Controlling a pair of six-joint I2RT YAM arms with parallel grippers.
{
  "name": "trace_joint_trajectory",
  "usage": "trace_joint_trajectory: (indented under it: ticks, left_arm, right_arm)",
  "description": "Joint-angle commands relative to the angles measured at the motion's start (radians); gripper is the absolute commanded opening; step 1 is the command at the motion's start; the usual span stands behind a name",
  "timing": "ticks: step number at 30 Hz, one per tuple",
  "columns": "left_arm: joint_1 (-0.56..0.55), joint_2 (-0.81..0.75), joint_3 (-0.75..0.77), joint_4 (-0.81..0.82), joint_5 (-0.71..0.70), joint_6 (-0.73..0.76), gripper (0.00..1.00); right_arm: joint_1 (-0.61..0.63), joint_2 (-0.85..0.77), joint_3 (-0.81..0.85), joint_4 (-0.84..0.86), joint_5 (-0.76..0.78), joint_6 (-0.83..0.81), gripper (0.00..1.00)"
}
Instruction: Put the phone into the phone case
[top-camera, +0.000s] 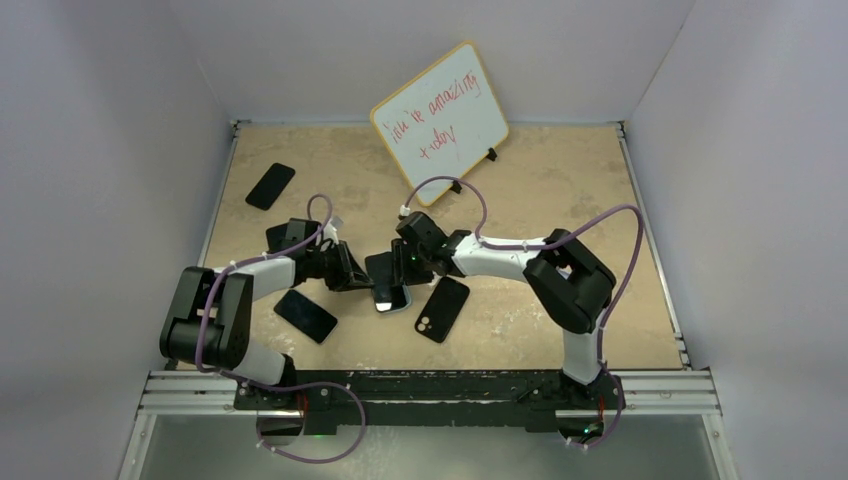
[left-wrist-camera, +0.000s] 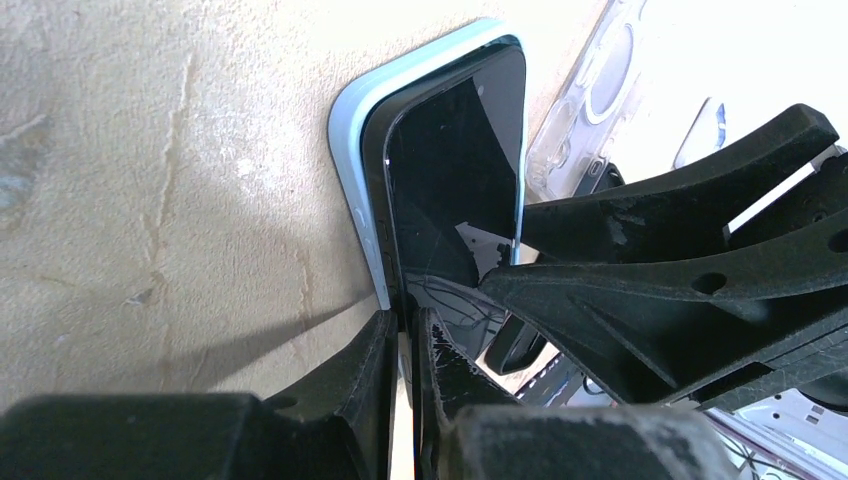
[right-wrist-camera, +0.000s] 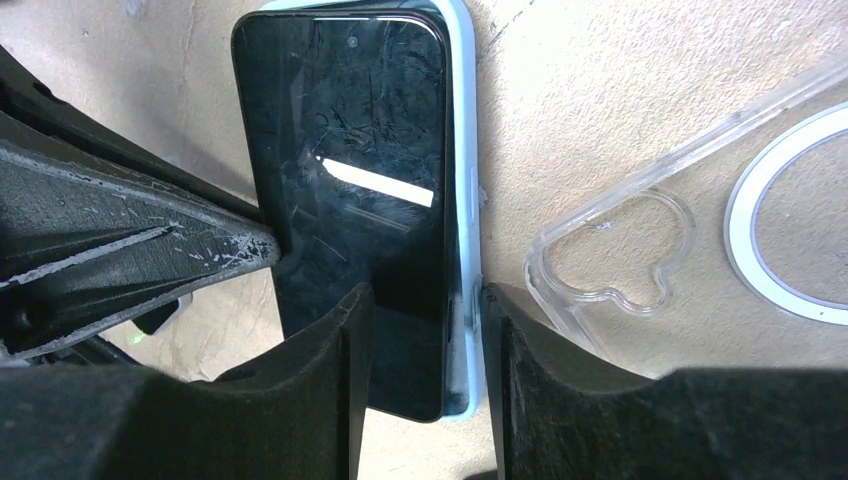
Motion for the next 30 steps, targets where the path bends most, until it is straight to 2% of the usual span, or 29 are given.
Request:
trace_joint_trajectory:
  ticks: [1, 5, 10, 13, 15, 21, 23, 26, 30]
  left_arm:
    - [-0.016, -0.031, 0.012, -0.016, 0.003, -0.021, 0.07]
    - [-0.005, -0.069, 0.025, -0.08, -0.031, -0.013, 0.05]
    - [0.012, -0.084, 0.018, -0.063, 0.007, -0.06, 0.05]
    - [0.013, -0.095, 0.01, -0.059, -0.001, -0.075, 0.04]
    - [0.013, -0.098, 0.009, -0.069, -0.017, -0.07, 0.04]
    - [0.013, -0.098, -0.008, -0.076, -0.035, -0.064, 0.03]
    - [0.013, -0.113, -0.013, -0.082, -0.04, -0.063, 0.06]
    - [0.011, -0.132, -0.01, -0.127, -0.06, -0.036, 0.19]
    - [0.01, -0.145, -0.015, -0.168, -0.075, -0.008, 0.24]
  right_arm:
    - [0.01, -0.016, -0.041, 0.104, -0.081, 0.055, 0.44]
    - [0.012, -0.026, -0.061, 0.133, -0.089, 0.08, 0.43]
    - [0.011, -0.05, -0.094, 0.114, -0.077, 0.073, 0.44]
    - [0.012, -0.07, -0.131, 0.117, -0.082, 0.076, 0.54]
    - [0.015, -0.087, -0.157, 0.121, -0.076, 0.079, 0.56]
    - [0.016, -0.115, -0.197, 0.111, -0.068, 0.066, 0.49]
    - [0.016, -0.12, -0.205, 0.112, -0.073, 0.062, 0.47]
    - [0.016, -0.126, -0.213, 0.12, -0.079, 0.062, 0.46]
    - [0.018, -0.126, -0.212, 0.128, -0.088, 0.064, 0.44]
